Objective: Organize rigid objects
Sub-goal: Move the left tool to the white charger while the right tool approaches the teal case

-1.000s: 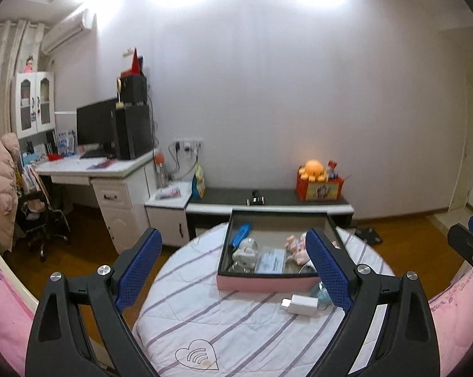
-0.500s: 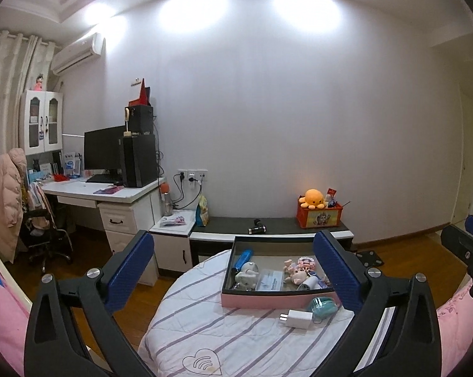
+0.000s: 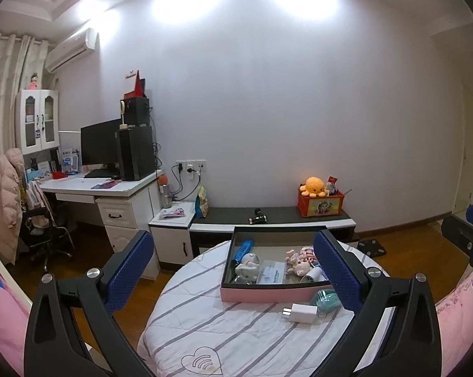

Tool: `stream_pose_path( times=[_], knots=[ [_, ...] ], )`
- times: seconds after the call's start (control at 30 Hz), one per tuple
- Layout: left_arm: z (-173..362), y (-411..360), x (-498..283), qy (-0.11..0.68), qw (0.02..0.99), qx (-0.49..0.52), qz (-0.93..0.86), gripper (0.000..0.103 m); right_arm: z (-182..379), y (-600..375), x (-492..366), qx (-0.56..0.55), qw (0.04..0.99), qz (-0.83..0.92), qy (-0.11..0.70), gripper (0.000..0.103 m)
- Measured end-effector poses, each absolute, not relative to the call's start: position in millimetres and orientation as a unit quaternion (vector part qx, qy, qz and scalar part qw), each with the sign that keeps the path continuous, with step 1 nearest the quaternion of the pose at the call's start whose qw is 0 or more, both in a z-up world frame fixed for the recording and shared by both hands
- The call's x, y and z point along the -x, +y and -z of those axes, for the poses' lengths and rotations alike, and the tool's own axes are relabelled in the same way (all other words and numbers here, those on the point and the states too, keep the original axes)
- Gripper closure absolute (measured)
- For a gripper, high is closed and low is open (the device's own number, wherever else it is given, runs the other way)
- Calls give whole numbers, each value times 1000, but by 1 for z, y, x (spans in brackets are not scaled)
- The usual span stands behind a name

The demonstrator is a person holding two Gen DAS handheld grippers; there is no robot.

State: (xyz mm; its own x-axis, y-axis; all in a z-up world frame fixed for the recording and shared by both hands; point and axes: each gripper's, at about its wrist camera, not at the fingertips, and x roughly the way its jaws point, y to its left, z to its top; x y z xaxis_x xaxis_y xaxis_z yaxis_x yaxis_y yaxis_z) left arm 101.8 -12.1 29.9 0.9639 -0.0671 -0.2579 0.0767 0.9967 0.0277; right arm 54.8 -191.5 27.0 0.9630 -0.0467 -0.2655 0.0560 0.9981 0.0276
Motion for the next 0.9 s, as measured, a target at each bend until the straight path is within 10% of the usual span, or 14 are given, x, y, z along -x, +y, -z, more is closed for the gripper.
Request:
stream_pose_path(
  times=[0.9],
  knots=[
    [144,-90,-227,389,909,-114,101,0,145,-213,-236,-34,896,-13,442,20]
  ],
)
